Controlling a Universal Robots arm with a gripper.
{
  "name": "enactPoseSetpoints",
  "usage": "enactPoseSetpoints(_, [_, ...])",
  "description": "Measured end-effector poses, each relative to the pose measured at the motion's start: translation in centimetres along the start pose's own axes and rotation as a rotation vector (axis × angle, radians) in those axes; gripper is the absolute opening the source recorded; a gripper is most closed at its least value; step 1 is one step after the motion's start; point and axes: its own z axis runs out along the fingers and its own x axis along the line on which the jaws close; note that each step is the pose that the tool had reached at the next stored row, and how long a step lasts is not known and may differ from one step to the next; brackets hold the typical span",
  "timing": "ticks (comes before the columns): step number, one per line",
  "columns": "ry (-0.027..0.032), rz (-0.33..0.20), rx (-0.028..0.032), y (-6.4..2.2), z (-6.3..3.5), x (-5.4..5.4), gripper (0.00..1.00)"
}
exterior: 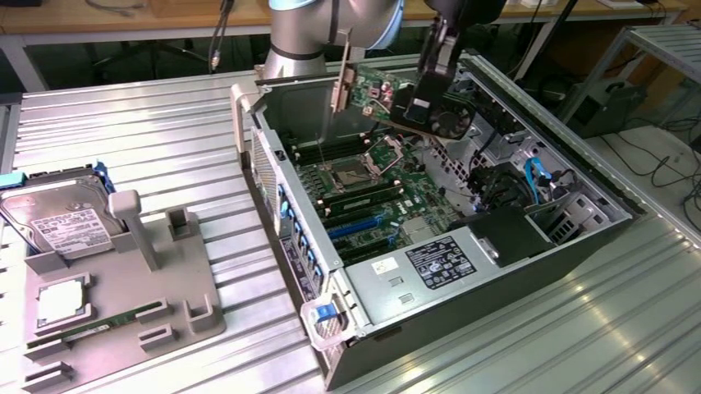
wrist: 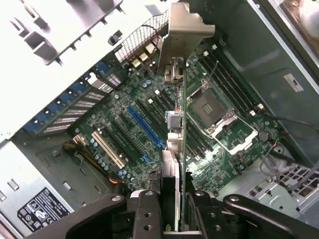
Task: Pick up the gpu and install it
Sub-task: 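Insert the gpu into the slot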
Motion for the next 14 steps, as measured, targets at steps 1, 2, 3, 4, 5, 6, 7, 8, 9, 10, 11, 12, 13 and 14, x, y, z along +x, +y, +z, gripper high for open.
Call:
enactPoseSetpoints(1, [0.0010, -0.028, -0.0008, 0.00, 0.00, 0.00, 0.27])
enactPoseSetpoints(2, [0.0017, -0.051, -0.0014, 0.00, 0.00, 0.00, 0.27])
enactPoseSetpoints(3, [0.0024, -0.072, -0.0021, 0.00, 0.00, 0.00, 0.27])
enactPoseSetpoints(4, [0.0030, -0.092, -0.0026, 0.00, 0.01, 0.00, 0.27])
enactPoseSetpoints(5, [0.0036, -0.111, -0.0031, 0.00, 0.01, 0.00, 0.27])
enactPoseSetpoints(6, [0.0045, -0.136, -0.0038, 0.00, 0.00, 0.00, 0.27])
enactPoseSetpoints(7, [0.0052, -0.162, -0.0046, 0.00, 0.01, 0.00, 0.27])
enactPoseSetpoints(8, [0.0057, -0.177, -0.0050, 0.00, 0.01, 0.00, 0.27])
enactPoseSetpoints(9, [0.0064, -0.196, -0.0056, 0.00, 0.01, 0.00, 0.27])
enactPoseSetpoints(10, [0.0070, -0.212, -0.0060, 0.00, 0.00, 0.00, 0.27])
enactPoseSetpoints(11, [0.0073, -0.227, -0.0065, 0.00, 0.01, 0.00, 0.27])
enactPoseSetpoints(12, [0.0082, -0.256, -0.0073, 0.00, 0.01, 0.00, 0.27])
enactPoseSetpoints(13, [0.0089, -0.273, -0.0077, 0.00, 0.01, 0.00, 0.27])
enactPoseSetpoints(14, [0.0093, -0.288, -0.0082, 0.00, 0.01, 0.00, 0.27])
